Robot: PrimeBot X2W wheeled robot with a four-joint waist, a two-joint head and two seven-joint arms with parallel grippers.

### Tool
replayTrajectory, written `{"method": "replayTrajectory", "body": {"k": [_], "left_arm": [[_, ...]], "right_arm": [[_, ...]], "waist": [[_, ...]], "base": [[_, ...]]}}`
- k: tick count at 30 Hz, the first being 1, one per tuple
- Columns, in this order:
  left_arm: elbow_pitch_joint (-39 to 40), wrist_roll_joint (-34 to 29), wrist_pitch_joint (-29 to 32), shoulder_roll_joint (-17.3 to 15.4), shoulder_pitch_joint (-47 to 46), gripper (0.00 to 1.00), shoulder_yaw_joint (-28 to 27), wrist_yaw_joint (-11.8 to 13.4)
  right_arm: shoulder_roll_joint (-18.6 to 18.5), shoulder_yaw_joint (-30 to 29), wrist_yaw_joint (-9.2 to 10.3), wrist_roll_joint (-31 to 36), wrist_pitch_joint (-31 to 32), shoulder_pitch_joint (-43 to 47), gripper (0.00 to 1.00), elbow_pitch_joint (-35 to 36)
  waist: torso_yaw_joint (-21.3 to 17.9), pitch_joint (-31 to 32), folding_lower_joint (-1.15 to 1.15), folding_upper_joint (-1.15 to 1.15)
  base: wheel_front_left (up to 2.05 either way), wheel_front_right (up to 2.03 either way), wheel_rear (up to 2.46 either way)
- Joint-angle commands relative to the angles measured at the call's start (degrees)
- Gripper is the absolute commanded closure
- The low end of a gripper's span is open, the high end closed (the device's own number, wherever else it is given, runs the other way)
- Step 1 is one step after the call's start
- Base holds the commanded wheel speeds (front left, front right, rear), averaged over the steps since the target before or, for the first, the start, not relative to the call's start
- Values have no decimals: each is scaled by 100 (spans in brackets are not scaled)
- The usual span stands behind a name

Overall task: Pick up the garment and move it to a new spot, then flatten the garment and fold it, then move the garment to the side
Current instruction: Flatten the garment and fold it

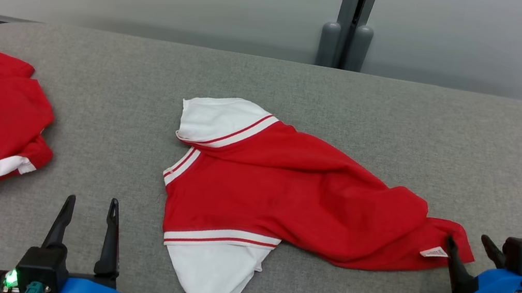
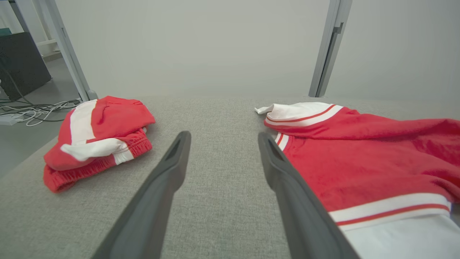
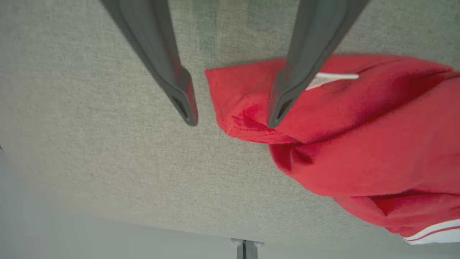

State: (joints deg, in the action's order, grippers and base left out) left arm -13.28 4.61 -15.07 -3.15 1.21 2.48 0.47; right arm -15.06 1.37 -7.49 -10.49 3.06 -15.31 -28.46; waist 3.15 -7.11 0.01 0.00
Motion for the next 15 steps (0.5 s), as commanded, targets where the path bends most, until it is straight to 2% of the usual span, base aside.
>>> {"method": "replayTrajectory", "body": {"k": [1,4,5,6,7,15], "left_arm": [[2,25,-15,12,-113,0,-4,17],[2,20,-15,18,-189,0,16,31],[5,25,-15,18,-200,0,15,39],[8,26,-15,19,-200,0,9,44],[10,26,-15,19,-194,0,5,46],[-32,13,-15,23,-138,0,-26,51]], "right_arm": [[-28,46,-1,-70,31,-108,0,-136],[-10,165,-1,-200,4,-227,0,-517],[13,205,-1,-268,-51,-281,50,-617],[38,258,-1,-324,-89,-319,85,-721],[54,314,-1,-379,-143,-347,100,-808],[81,503,-1,-598,-1083,-374,100,-1114]], "waist": [[54,-68,-1,0],[94,-147,-1,0],[98,-165,-1,0],[97,-179,-1,0],[97,-194,-1,0],[33,-89,-1,0]], "base": [[0,0,0],[0,0,0],[0,0,0],[0,0,0],[0,0,0],[0,0,0]]}}
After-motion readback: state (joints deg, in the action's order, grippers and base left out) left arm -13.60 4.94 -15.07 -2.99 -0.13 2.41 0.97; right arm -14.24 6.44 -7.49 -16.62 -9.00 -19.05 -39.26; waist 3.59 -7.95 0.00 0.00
